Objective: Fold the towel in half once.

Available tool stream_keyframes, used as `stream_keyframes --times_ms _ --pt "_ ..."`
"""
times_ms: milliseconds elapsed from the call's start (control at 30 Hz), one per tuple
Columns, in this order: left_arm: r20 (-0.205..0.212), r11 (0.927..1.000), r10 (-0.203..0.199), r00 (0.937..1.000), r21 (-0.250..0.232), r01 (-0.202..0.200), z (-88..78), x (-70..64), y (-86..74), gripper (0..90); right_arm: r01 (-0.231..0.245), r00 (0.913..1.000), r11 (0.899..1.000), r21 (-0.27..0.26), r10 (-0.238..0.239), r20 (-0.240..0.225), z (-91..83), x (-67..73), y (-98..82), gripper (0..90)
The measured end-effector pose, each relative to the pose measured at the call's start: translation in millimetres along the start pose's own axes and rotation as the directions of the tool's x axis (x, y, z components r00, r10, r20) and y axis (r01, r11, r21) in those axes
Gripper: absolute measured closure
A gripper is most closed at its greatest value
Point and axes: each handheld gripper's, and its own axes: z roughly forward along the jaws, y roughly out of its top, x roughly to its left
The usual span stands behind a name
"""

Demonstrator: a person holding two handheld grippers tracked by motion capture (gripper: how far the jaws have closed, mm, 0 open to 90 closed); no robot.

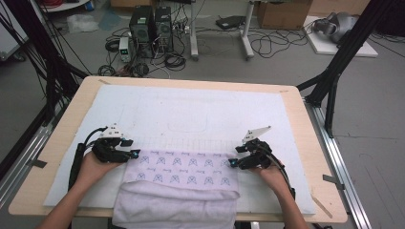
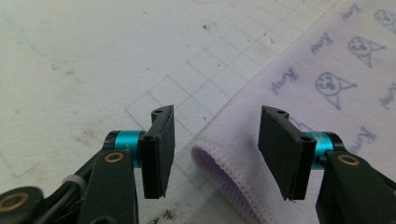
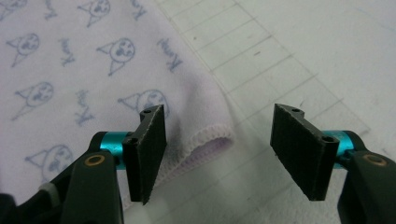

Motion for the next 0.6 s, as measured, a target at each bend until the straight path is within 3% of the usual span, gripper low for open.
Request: stream_keyframes --times_ms 133,200,233,300,367,467,567,600 --pt "0.012 0.9993 -0.018 0.9998 0.033 0.018 6.1 1.1 -4.4 45.7 0.008 0.9999 1.0 0.009 -0.008 0.014 0.1 2.8 0.3 33.1" --pt "0.007 0.9997 -0.021 0.9998 0.016 0.02 5.6 0.3 -7.2 46.1 0.023 0.9992 1.0 0.018 -0.023 0.031 1.1 5.9 1.3 34.4" --pt "0.008 0.9998 -0.013 0.9999 0.014 0.013 4.6 -0.3 -7.9 47.8 0.034 0.9986 0.999 0.025 -0.035 0.039 1.2 7.7 1.8 37.5" --pt "0.032 1.0 -0.005 0.9995 0.004 0.005 3.4 -2.6 -9.1 60.6 0.052 0.9981 0.998 0.028 -0.053 0.032 1.5 10.8 2.8 48.8" --pt "0.057 0.9999 0.011 0.9983 0.005 -0.011 2.9 -4.8 -9.0 70.9 0.076 0.9971 0.997 0.029 -0.076 -0.001 2.1 13.8 4.1 63.0" --pt "0.051 0.9993 0.034 0.9981 0.01 -0.035 3.2 -8.9 -7.1 81.8 0.11 0.9937 0.993 0.028 -0.11 -0.025 2.2 16.4 6.5 83.2" --pt "0.023 0.9991 0.041 0.9989 0.004 -0.041 4.4 -7.9 -3.5 84.1 0.099 0.9948 0.995 0.03 -0.098 -0.027 2.7 11.1 9.9 85.4" --pt "0.005 0.9997 0.025 0.9997 -0.008 -0.025 6.0 -5.0 -0.6 84.2 0.09 0.9957 0.995 0.029 -0.09 -0.021 2.6 9.0 10.8 85.6"
